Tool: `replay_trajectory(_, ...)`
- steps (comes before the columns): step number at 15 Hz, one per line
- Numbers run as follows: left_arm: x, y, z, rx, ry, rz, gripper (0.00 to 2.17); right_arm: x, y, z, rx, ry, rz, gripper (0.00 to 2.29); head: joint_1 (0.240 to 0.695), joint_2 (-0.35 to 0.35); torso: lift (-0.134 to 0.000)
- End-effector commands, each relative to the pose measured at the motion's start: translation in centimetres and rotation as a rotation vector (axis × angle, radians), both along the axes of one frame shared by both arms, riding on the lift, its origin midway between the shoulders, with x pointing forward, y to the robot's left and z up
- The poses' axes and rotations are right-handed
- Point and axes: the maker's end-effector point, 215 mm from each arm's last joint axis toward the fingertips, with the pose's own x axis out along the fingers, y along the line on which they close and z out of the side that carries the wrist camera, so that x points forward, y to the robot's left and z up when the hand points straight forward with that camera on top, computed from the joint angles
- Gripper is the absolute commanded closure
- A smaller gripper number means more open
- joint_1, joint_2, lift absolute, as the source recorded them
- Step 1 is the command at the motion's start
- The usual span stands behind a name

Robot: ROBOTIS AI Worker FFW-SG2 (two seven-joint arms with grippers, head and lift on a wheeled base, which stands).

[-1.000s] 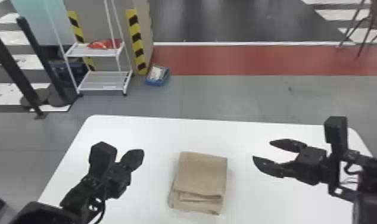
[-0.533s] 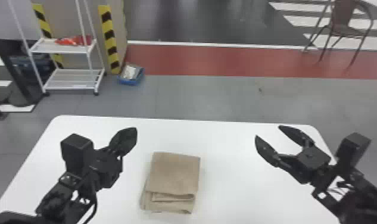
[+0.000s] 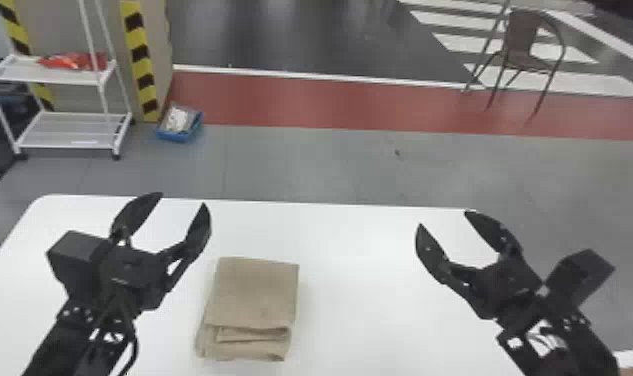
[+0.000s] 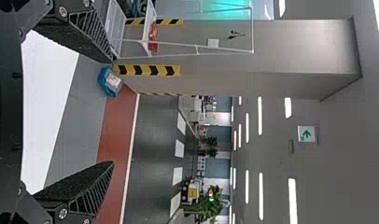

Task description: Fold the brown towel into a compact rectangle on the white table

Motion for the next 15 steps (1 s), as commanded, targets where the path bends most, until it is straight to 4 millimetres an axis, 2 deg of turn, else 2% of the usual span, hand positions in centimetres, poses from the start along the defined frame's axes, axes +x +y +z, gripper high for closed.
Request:
replay_trajectory(1, 0.1, 0.5, -0.7, 0.007, 0.006, 0.040, 0.08, -0.3, 1.1, -0.1, 0.006, 0.009, -0.005, 0.13, 0.695, -0.178, 0.000)
replay_trajectory(3, 0.3, 1.8, -1.9, 0.000, 0.026, 0.111, 0.08, 0.0, 1.7, -0.5, 0.027, 0.017, -0.021, 0.13, 0.695, -0.165, 0.000)
replay_trajectory(6, 0.5, 3.1, -2.3, 0.009, 0.032, 0.145, 0.08, -0.1, 1.5, -1.5, 0.034, 0.041, -0.038, 0.13, 0.695, -0.141, 0.000)
replay_trajectory(8, 0.9, 5.6, -2.1, 0.026, 0.028, 0.182, 0.08, -0.2, 1.3, -2.5, 0.050, 0.079, -0.042, 0.13, 0.695, -0.128, 0.000)
replay_trajectory(11, 1.6, 9.9, -2.1, 0.032, 0.051, 0.242, 0.08, 0.0, 2.9, -2.9, 0.059, 0.098, -0.017, 0.13, 0.695, -0.103, 0.000)
replay_trajectory(13, 1.8, 10.4, -2.6, 0.029, 0.078, 0.241, 0.08, 0.0, 3.4, -3.2, 0.065, 0.108, -0.014, 0.13, 0.695, -0.051, 0.000)
replay_trajectory(15, 1.8, 10.5, -2.6, 0.024, 0.078, 0.242, 0.08, 0.2, 4.1, -3.2, 0.067, 0.109, -0.012, 0.13, 0.695, -0.030, 0.000)
